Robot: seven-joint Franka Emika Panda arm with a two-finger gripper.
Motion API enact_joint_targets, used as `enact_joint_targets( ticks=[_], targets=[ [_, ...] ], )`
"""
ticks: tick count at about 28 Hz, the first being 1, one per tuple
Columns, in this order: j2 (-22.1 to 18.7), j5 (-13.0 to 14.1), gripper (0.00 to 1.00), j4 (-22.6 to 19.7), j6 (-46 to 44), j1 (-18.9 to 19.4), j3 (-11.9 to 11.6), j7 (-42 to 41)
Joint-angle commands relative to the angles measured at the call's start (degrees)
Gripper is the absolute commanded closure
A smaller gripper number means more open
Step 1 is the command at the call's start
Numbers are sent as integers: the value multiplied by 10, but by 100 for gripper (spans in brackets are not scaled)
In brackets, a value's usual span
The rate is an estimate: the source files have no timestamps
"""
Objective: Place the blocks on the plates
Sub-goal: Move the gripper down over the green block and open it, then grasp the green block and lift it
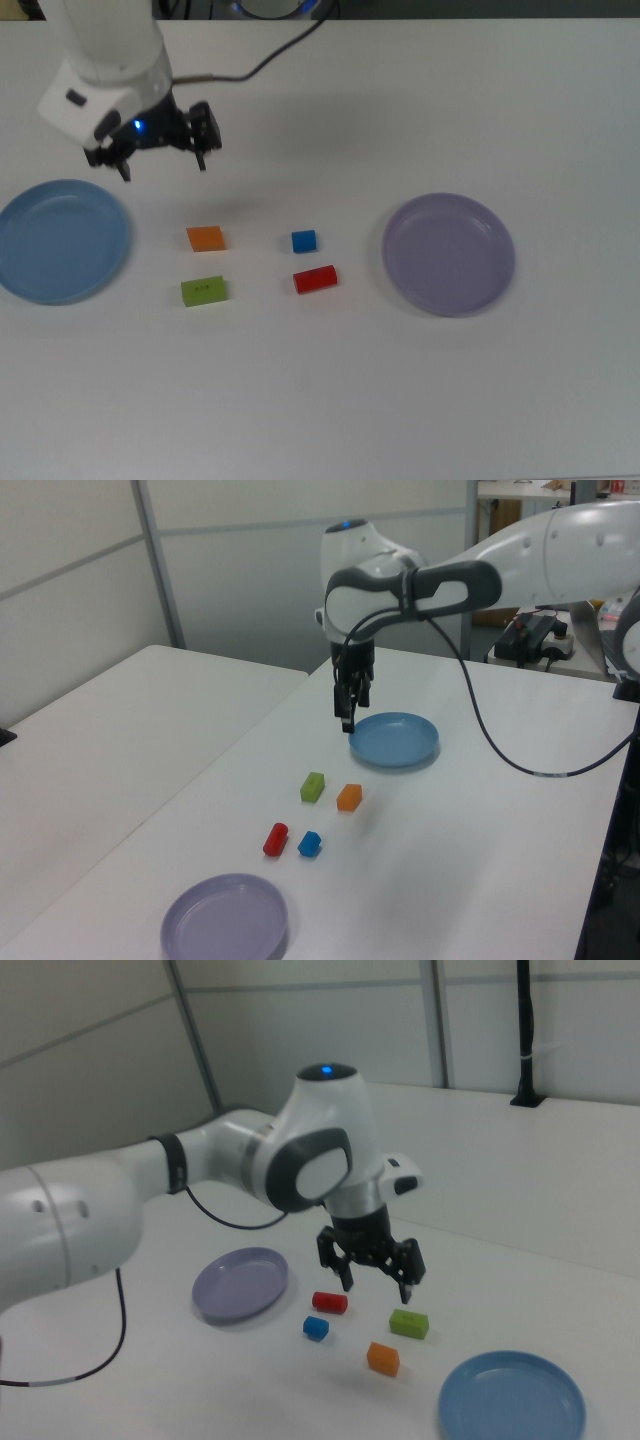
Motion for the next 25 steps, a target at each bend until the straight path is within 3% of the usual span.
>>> enact_joint_targets(
  ticks=[1, 15, 25],
  targets=[
    [38, -6, 0, 3, 50, 3, -3, -16],
    [133, -15, 0, 5, 168, 13, 4, -9],
    [158, -12, 0, 5, 218, 20, 14, 7]
  ],
)
